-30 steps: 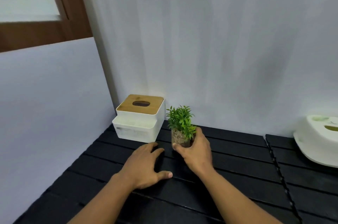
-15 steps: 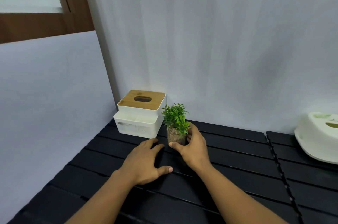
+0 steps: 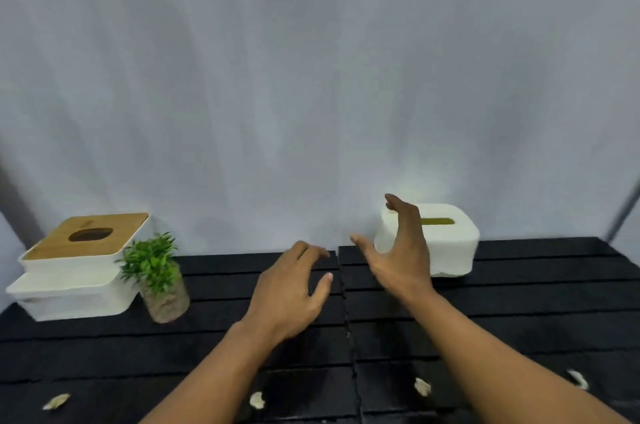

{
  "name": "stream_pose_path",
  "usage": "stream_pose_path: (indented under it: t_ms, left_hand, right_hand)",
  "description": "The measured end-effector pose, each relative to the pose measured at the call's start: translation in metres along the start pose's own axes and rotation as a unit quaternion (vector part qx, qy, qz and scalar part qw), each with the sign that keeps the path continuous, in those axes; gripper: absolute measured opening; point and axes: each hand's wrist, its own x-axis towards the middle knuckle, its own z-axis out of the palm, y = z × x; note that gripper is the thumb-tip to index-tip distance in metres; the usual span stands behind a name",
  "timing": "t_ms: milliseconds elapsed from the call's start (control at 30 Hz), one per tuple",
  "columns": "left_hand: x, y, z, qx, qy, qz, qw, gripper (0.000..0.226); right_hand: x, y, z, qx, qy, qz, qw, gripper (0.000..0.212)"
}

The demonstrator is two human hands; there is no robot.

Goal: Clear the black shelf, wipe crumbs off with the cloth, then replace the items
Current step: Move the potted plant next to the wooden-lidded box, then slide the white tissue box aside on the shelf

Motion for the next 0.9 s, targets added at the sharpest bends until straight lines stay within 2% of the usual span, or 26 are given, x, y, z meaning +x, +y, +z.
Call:
stream_pose_path:
  t_ms: [167,300,467,667,900]
  left_hand:
    - [0.057,0.054,0.059,-0.091,-0.064,-0.034,0.993,0.08]
    - [0.078,0.07,0.094,-0.137,-0.055,-0.054,0.988,0.1]
    - [0.077,0.073,0.124,-0.181,-0.004,-0.069,0.981,0.1]
    - [0.077,0.069,0.135,-0.192,0.042,-0.072,0.978,0.092]
    - [0.065,0.025,0.085,-0.212,0.061,-0.074,0.973,0.094]
  right_hand:
    - [0.02,0.074,-0.068,-0.102,0.018,0.004,0.995,0.105]
    - [0.019,0.109,-0.087,-0.08,-0.024,0.032,0.996,0.115]
    - [0.016,0.131,-0.086,-0.046,-0.066,0.042,0.996,0.118]
    - [0.012,0.137,-0.082,-0.067,-0.053,0.062,0.994,0.106]
    - [0.014,0.083,-0.042,-0.064,-0.018,0.032,0.997,0.102]
